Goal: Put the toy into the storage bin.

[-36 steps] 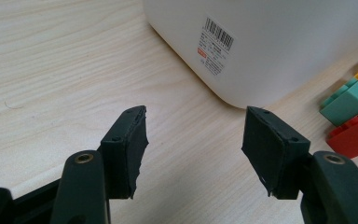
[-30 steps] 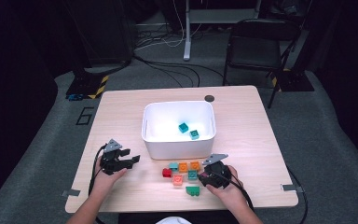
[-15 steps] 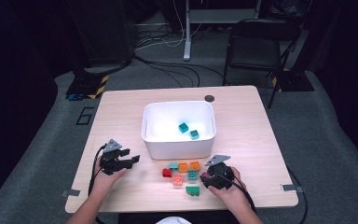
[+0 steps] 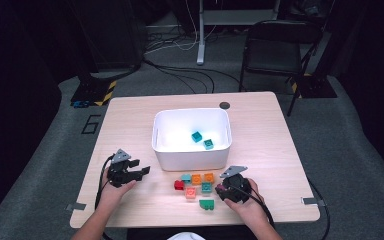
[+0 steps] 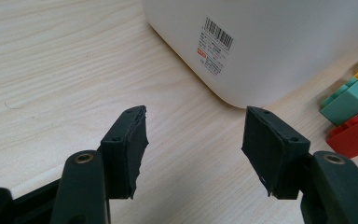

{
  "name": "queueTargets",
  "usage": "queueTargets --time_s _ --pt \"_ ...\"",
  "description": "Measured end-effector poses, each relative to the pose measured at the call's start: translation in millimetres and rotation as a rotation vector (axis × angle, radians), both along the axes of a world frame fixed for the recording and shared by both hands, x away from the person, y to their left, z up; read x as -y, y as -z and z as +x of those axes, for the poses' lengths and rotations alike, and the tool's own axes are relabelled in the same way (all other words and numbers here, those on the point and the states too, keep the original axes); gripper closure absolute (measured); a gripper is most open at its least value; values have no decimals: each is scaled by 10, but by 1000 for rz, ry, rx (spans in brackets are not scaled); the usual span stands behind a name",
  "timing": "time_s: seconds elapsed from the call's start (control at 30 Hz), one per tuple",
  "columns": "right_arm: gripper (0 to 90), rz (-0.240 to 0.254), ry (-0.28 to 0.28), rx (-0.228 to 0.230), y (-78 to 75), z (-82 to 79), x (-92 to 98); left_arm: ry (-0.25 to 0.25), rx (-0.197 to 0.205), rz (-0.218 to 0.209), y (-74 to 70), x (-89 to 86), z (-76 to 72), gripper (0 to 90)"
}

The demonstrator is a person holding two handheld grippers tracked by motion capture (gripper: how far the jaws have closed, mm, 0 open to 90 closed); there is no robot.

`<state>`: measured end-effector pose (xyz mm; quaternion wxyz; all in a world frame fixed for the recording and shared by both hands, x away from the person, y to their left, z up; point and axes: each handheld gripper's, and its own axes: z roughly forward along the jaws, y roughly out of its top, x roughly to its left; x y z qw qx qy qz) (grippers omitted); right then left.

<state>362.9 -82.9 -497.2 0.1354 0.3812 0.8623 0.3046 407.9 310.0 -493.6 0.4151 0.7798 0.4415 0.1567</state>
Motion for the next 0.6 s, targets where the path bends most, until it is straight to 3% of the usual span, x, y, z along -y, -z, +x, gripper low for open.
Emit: queueTargets --time_s 0.33,0.6 --pt "546 26 -11 13 -85 2 1 2 -4 3 2 -4 2 398" --pt "546 61 -21 27 -241 -3 19 0 -5 3 3 -4 0 398"
